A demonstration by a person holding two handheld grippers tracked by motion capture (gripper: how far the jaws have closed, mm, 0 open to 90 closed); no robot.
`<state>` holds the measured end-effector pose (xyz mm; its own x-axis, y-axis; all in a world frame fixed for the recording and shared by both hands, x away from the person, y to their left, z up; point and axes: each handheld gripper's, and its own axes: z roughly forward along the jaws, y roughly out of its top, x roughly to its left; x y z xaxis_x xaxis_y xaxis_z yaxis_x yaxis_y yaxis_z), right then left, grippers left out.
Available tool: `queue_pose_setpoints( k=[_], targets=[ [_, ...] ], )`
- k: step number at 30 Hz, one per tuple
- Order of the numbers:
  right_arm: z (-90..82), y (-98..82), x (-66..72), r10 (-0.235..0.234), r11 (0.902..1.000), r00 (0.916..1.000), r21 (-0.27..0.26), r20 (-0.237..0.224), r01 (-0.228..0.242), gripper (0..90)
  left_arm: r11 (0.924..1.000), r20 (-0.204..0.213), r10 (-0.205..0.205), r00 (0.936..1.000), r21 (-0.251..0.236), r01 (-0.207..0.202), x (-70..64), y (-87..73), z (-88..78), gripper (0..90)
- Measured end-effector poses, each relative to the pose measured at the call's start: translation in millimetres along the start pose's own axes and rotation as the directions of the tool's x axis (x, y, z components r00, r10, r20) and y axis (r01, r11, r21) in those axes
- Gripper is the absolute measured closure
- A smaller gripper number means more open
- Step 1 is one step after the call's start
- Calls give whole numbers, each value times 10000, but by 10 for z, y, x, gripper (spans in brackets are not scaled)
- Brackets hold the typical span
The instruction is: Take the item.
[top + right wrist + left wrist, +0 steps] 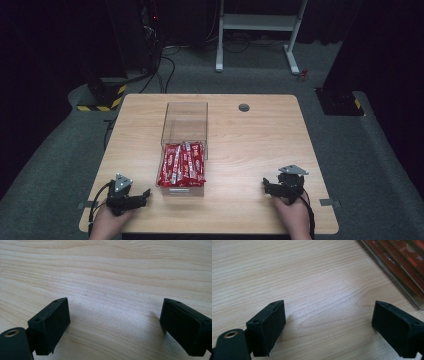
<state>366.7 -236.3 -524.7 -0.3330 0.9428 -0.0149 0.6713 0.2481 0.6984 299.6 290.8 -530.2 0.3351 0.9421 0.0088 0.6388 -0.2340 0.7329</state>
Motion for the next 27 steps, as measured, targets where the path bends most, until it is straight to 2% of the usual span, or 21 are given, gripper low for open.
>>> queue_pose_setpoints(
  k=[27],
  targets=[
    [-23,-20,1,-274,9996,9991,-61,-311,272,118,10000,149,10,9999,-49,-9,13,17,17,142]
  ],
)
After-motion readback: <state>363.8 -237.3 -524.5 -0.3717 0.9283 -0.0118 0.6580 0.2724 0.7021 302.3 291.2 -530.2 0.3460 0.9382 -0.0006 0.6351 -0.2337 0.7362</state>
